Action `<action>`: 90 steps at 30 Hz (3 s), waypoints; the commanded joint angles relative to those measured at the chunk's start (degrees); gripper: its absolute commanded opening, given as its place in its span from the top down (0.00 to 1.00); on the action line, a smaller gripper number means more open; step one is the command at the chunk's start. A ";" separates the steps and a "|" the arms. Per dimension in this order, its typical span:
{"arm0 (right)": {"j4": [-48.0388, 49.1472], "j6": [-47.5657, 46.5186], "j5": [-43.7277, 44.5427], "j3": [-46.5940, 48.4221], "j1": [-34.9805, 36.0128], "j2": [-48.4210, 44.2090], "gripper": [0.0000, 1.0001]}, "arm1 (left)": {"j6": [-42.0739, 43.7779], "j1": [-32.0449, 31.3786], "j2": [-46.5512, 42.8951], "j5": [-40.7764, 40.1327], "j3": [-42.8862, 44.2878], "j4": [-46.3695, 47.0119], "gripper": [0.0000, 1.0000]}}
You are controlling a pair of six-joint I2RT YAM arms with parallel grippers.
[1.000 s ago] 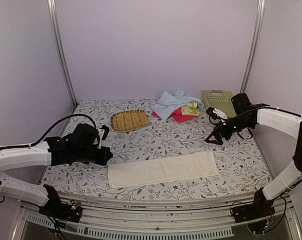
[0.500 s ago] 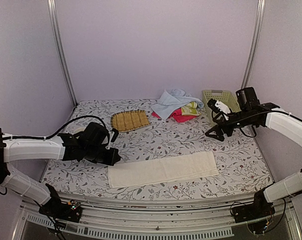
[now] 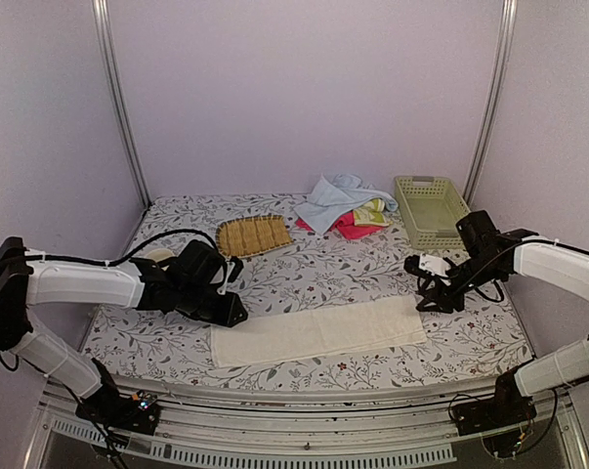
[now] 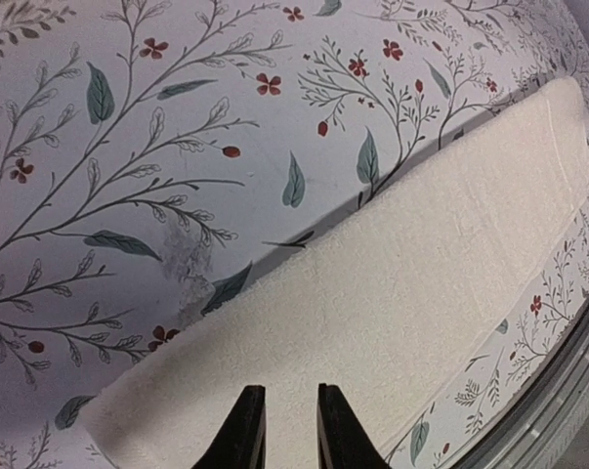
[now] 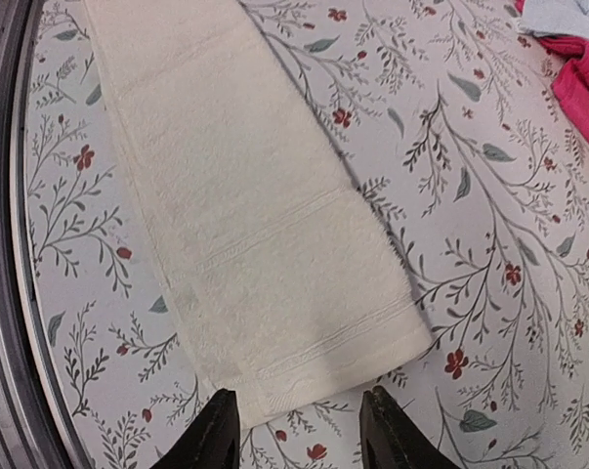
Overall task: Roll the towels
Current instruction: Adjust the towel at the center of the board.
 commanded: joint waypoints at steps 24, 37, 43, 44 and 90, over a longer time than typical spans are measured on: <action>7.50 -10.74 16.35 -10.86 5.56 6.13 0.63 | -1.60 -1.40 -0.05 -2.17 0.09 -1.42 0.78; 10.04 -8.42 18.97 -9.70 6.47 9.33 0.84 | -1.59 -1.38 -0.09 -2.74 -1.21 -0.88 0.78; 6.84 -7.34 18.16 -8.35 6.47 6.51 0.97 | -1.28 -1.44 -0.43 -3.04 -1.10 -1.39 0.78; 6.06 -7.34 18.02 -8.27 6.48 5.71 0.97 | -1.15 -1.46 -0.65 -3.27 -1.25 -1.56 0.78; -4.88 -5.33 16.97 -12.07 11.13 1.20 0.96 | -21.12 -0.09 -9.62 9.81 -11.65 -11.76 0.72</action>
